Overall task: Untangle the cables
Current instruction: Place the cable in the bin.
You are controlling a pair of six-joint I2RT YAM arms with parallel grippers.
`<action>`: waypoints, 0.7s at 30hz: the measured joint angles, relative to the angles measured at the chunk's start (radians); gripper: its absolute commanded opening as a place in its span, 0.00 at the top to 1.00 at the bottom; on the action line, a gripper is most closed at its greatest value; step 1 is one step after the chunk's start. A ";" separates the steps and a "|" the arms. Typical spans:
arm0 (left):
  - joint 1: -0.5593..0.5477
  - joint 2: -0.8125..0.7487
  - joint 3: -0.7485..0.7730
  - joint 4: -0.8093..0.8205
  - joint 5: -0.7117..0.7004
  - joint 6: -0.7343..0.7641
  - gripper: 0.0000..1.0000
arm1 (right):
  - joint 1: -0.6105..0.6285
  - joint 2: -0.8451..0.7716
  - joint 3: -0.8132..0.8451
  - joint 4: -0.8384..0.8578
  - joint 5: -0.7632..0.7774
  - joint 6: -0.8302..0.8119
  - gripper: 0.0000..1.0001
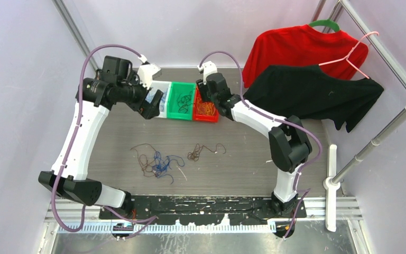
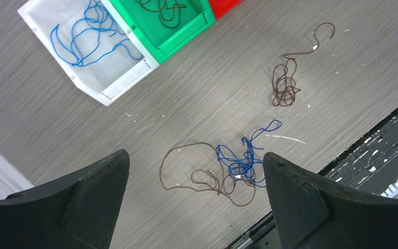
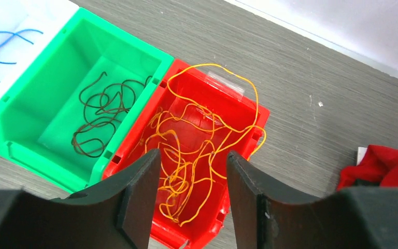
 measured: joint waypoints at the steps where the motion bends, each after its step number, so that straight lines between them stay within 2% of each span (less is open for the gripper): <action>1: 0.002 0.007 0.013 -0.006 -0.008 0.002 0.00 | 0.002 -0.015 -0.006 -0.004 0.000 0.001 0.44; 6: 0.010 0.025 0.026 -0.046 -0.029 0.016 0.00 | 0.044 -0.182 -0.179 -0.005 -0.025 0.016 0.43; 13: 0.010 0.017 -0.020 -0.069 -0.026 0.061 0.00 | 0.306 -0.426 -0.502 -0.061 -0.113 0.068 0.43; 18: 0.010 0.016 -0.035 -0.093 -0.012 0.082 0.00 | 0.346 -0.472 -0.670 -0.082 -0.159 0.114 0.41; 21: 0.010 0.012 -0.035 -0.101 -0.002 0.090 0.00 | 0.338 -0.465 -0.687 -0.095 -0.167 0.102 0.38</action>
